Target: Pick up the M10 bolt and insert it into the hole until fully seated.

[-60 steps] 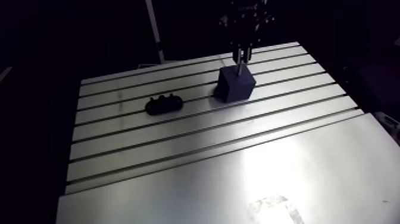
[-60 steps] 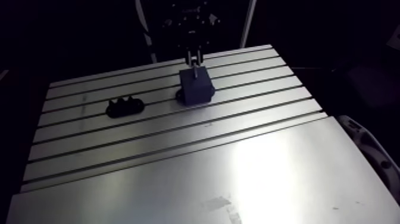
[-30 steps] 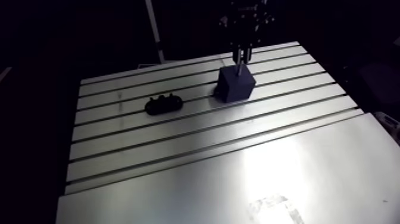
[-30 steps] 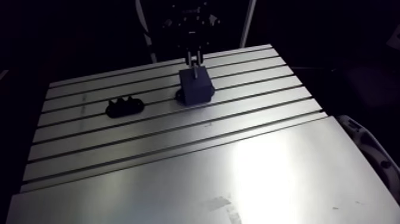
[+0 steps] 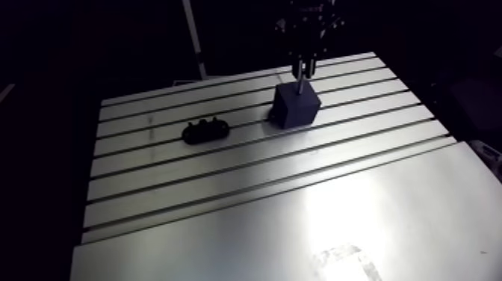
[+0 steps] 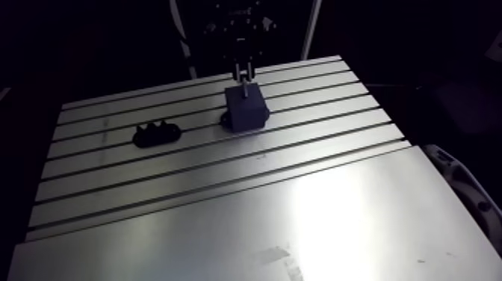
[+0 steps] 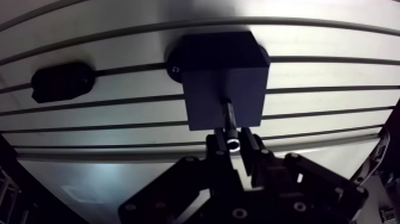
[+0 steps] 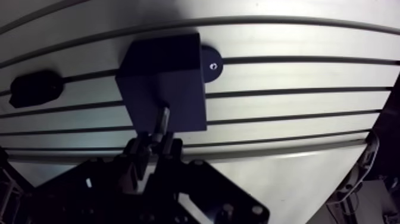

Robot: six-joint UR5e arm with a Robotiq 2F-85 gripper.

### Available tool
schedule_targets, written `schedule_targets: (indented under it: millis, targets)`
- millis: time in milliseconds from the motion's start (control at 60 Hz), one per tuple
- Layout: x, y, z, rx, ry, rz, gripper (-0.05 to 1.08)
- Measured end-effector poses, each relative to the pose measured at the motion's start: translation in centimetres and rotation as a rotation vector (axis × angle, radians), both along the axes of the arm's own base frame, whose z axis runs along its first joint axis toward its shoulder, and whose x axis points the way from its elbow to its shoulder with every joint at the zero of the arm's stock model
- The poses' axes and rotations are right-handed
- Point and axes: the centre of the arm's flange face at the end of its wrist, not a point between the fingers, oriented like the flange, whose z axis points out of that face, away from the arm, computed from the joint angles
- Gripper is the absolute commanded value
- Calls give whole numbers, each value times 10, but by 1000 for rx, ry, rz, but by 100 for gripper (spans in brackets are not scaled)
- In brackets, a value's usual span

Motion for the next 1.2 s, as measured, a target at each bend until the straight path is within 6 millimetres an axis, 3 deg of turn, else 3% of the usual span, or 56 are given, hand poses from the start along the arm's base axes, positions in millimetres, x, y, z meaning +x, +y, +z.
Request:
schedule_targets:
  millis: [1200]
  targets:
    - [0,0,-4,-2,-5,-1,108]
